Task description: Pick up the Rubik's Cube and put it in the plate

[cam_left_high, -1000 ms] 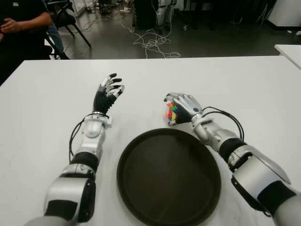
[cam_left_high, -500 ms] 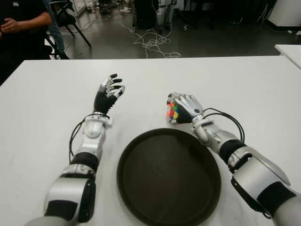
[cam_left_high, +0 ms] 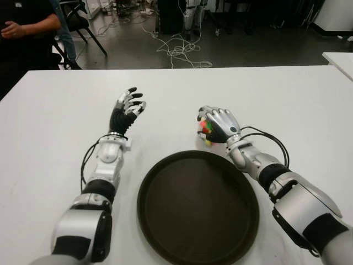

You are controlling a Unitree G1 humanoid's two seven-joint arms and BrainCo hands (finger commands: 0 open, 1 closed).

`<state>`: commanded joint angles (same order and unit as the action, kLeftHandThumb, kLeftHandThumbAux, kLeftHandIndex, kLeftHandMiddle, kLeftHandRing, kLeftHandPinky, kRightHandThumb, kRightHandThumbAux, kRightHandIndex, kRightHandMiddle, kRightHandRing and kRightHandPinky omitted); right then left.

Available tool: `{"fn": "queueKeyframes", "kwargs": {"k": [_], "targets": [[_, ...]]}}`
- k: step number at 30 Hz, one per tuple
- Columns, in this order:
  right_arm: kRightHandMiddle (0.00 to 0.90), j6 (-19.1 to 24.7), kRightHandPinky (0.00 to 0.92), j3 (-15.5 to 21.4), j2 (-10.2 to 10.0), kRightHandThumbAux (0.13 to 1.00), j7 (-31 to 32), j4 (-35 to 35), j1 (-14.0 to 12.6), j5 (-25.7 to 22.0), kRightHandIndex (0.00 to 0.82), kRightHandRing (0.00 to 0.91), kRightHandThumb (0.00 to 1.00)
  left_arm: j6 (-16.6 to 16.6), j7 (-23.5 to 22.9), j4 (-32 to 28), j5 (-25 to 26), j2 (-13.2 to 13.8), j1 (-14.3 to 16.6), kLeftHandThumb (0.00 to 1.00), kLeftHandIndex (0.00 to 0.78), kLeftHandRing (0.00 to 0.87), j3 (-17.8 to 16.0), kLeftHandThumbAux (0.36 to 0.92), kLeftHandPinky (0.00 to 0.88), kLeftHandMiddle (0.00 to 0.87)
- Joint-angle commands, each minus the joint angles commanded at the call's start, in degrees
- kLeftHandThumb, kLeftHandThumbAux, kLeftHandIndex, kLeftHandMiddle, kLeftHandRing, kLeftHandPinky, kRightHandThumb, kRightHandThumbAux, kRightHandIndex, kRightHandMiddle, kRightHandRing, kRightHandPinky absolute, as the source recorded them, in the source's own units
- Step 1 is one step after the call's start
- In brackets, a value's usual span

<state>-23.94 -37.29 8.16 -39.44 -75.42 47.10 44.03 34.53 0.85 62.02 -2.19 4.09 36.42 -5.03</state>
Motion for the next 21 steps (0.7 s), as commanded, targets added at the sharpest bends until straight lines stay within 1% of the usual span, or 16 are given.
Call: {"fn": "queueKeyframes", "kwargs": {"k": [7,9,13,21], "targets": [[0.657,-1.86,0.641,1.26,0.17,0.732,0.09,0.0,-0.08,-0.86,0.431,0.655,0.689,0.13,-0.08,-0.11,-0.13,0.06,-0.03,0.108,0.175,0.278,0.05,0.614,0.31,0.253],[0.657,-2.31,0.645,1.47,0.29,0.731,-0.22,0.01,-0.07,-0.78,0.431,0.658,0.689,0.06,-0.15,-0.2,-0.17,0.09,-0.06,0.106,0.17,0.277,0.1,0.609,0.318,0.251],[0.654,-2.45,0.638,1.61,0.35,0.732,-0.96,-0.03,-0.04,-0.34,0.43,0.654,0.688,-0.18,-0.28,-0.33,-0.17,0.12,-0.08,0.099,0.167,0.266,0.15,0.598,0.304,0.241],[0.649,-2.17,0.632,1.76,0.49,0.732,-1.54,-0.1,0.02,-0.06,0.43,0.648,0.688,-0.46,-0.33,-0.56,0.09,-0.03,-0.2,0.111,0.171,0.269,0.02,0.612,0.306,0.252]]}}
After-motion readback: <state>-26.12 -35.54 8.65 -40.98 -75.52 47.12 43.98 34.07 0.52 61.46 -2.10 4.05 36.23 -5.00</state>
